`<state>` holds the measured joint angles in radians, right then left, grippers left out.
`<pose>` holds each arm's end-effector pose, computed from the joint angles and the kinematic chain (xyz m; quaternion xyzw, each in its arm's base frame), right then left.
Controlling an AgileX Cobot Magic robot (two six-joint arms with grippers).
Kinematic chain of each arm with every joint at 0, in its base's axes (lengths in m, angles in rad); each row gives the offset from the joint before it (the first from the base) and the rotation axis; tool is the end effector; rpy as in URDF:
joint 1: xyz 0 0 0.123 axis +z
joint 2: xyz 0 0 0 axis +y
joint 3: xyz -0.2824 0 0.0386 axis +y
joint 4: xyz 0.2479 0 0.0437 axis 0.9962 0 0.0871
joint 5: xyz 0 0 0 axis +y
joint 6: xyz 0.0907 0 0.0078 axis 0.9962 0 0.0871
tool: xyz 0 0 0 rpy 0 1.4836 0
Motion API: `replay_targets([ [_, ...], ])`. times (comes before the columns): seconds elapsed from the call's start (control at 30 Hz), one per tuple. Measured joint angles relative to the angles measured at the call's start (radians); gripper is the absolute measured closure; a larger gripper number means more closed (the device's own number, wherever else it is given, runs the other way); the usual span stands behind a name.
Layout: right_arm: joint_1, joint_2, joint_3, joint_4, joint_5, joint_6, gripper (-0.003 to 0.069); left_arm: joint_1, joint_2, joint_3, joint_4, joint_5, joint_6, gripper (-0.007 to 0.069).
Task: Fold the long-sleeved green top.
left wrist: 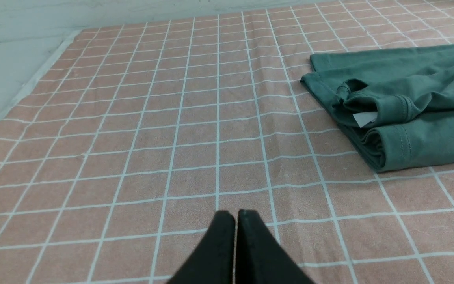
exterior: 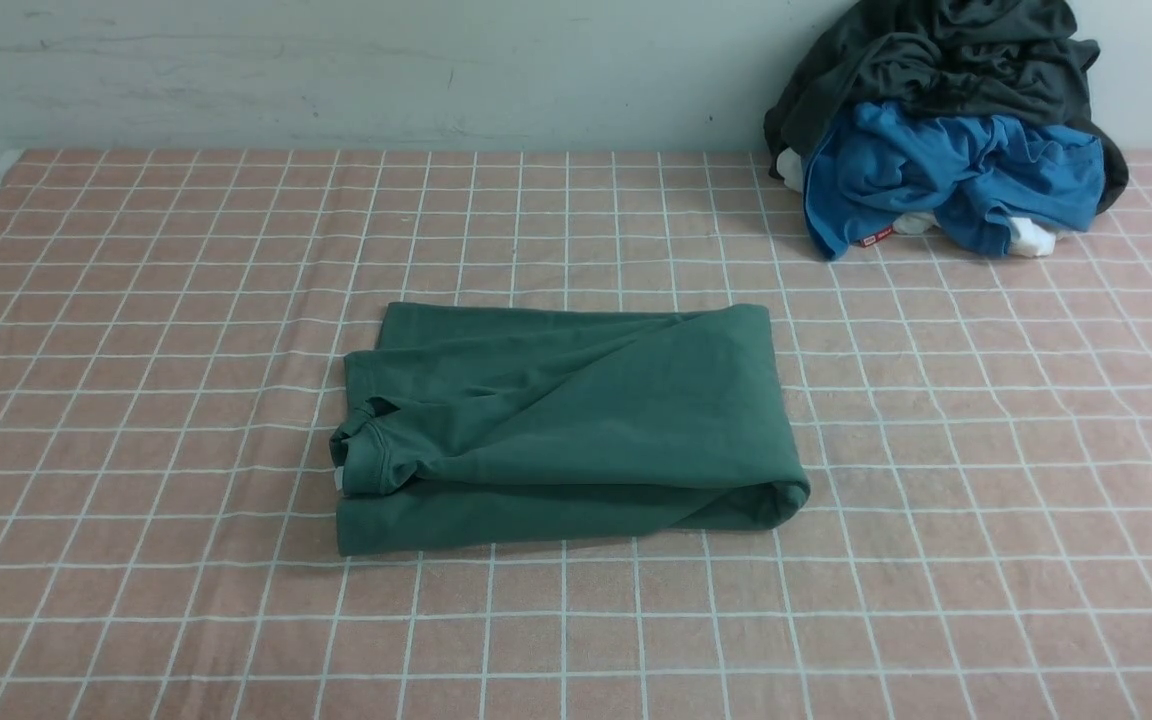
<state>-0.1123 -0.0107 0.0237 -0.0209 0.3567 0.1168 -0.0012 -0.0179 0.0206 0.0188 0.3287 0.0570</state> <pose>0.0526 -0.0066 0.1736 0.0858 0.7950 -0.0074 0.6005 0.0533 0.0005 0.1774 0.0281 0.7874 0.0250 0.6152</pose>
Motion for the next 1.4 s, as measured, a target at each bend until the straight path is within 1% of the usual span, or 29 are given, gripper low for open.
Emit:
replay_targets([
  [1.23, 0.000, 0.000, 0.000, 0.000, 0.000, 0.000, 0.0673, 0.000, 0.000, 0.000, 0.000, 0.000, 0.002, 0.0627],
  [1.4, 0.000, 0.000, 0.000, 0.000, 0.000, 0.000, 0.0673, 0.026, 0.000, 0.000, 0.000, 0.000, 0.002, 0.0627],
])
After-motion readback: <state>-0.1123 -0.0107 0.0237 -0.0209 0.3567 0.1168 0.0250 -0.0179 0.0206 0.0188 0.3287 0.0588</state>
